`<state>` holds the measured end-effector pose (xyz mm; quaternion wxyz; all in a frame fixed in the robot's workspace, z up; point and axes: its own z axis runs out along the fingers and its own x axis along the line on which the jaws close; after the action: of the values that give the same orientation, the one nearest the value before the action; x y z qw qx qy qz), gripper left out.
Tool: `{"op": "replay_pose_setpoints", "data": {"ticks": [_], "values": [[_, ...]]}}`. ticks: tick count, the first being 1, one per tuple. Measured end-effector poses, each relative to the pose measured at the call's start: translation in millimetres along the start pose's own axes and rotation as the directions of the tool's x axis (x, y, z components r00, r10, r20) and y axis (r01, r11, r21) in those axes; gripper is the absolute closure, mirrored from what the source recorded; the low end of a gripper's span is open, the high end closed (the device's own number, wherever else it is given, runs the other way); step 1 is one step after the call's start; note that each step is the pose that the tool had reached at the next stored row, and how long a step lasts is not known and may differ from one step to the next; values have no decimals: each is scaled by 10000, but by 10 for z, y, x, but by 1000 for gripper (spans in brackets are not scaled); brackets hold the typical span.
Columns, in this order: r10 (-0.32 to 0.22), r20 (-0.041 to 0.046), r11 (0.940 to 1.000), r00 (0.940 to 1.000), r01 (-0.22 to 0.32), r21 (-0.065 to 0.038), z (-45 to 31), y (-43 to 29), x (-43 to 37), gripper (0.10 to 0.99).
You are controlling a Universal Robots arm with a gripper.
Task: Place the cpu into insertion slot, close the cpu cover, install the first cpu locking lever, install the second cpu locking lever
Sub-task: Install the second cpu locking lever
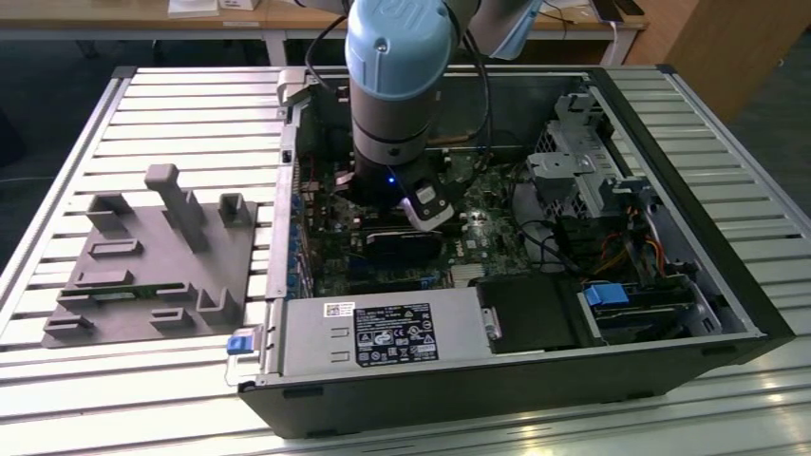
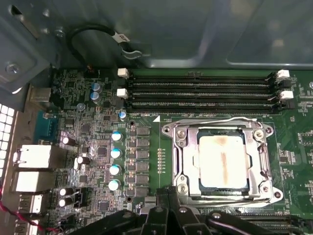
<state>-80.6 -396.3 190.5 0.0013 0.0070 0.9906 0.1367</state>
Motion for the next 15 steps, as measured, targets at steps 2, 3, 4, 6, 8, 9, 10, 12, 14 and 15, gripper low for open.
{"op": "replay_pose_setpoints", "data": {"ticks": [2,3,4,6,8,9,10,12,14,15], "values": [[-1,2,10000,10000,1,-4,2,0,0,980],[-1,2,10000,10000,1,-4,2,0,0,980],[-1,2,10000,10000,1,-3,-2,1,0,980],[-2,6,10000,10000,2,-18,-22,8,-1,980],[0,4,10000,10000,0,-24,-54,16,0,980],[0,3,10000,10000,0,-23,-66,20,0,980],[0,2,10000,10000,0,-23,-80,23,0,980],[0,3,10000,10000,0,-23,-111,32,0,980],[0,2,10000,10000,0,-22,-145,41,0,980],[0,2,10000,10000,0,-22,-156,45,0,980]]}}
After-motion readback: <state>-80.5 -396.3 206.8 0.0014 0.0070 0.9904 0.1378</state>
